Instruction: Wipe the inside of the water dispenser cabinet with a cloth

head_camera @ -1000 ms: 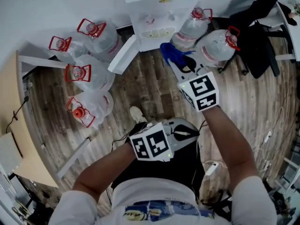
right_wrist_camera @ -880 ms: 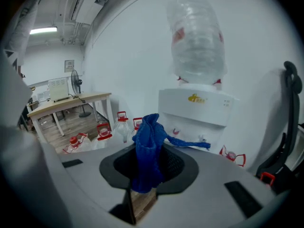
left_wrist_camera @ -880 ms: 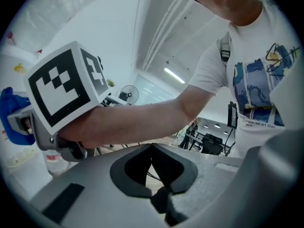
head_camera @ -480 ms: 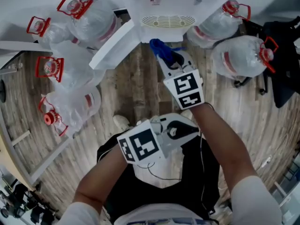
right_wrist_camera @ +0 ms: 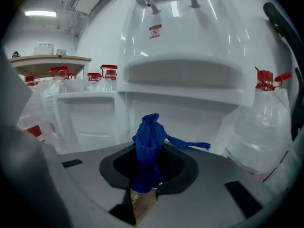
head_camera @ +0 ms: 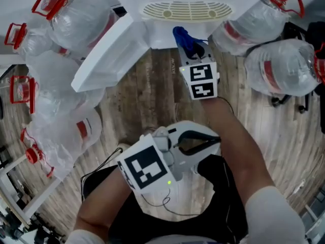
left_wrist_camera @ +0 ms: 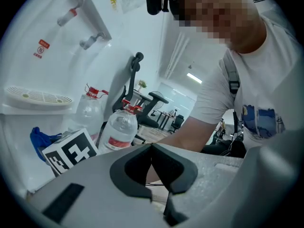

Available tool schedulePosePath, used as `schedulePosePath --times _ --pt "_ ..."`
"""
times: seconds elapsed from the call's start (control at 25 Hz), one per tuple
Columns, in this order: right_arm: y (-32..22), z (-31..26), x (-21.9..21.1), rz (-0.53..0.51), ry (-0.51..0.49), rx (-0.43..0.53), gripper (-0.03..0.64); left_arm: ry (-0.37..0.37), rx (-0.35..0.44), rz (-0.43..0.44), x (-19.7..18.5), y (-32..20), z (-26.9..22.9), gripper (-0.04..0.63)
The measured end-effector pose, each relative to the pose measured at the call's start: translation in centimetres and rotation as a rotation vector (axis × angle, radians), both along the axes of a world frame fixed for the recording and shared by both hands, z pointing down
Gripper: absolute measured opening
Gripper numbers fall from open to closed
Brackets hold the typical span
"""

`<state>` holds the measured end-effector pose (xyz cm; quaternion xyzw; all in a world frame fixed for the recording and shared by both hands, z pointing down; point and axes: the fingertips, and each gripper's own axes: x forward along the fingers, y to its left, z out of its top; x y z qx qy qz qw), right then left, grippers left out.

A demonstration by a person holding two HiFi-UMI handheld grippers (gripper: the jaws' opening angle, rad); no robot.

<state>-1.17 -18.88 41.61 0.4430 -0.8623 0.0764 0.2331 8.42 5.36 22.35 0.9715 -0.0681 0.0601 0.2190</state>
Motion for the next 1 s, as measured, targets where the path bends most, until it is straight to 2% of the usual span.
schedulePosePath --times 0.12,0.44,0.68,0.88,1.0 --pt "-3.0 3.5 0.2 0.058 -0.032 0.034 0.084 -0.016 0.020 0.008 -0.7 -1.0 2.9 0.003" --pt "-10.3 11.4 1.0 0.184 -0.098 0.093 0.084 -0.047 0.011 -0.013 -2.2 -3.2 8.2 0.003" --pt "-14.7 13.8 2.3 0.304 -0.139 0.123 0.084 -0.049 0.013 -0.008 -2.6 -4.2 9.4 0.003" --pt "-18.3 15.1 3.2 0.473 -0.197 0.103 0.084 -0.062 0.040 0.002 -3.1 -5.1 9.6 0.003" --pt "-19.5 15.9 4.1 0.583 -0.183 0.064 0.084 -0.062 0.046 0.013 -3.9 -5.6 9.4 0.003"
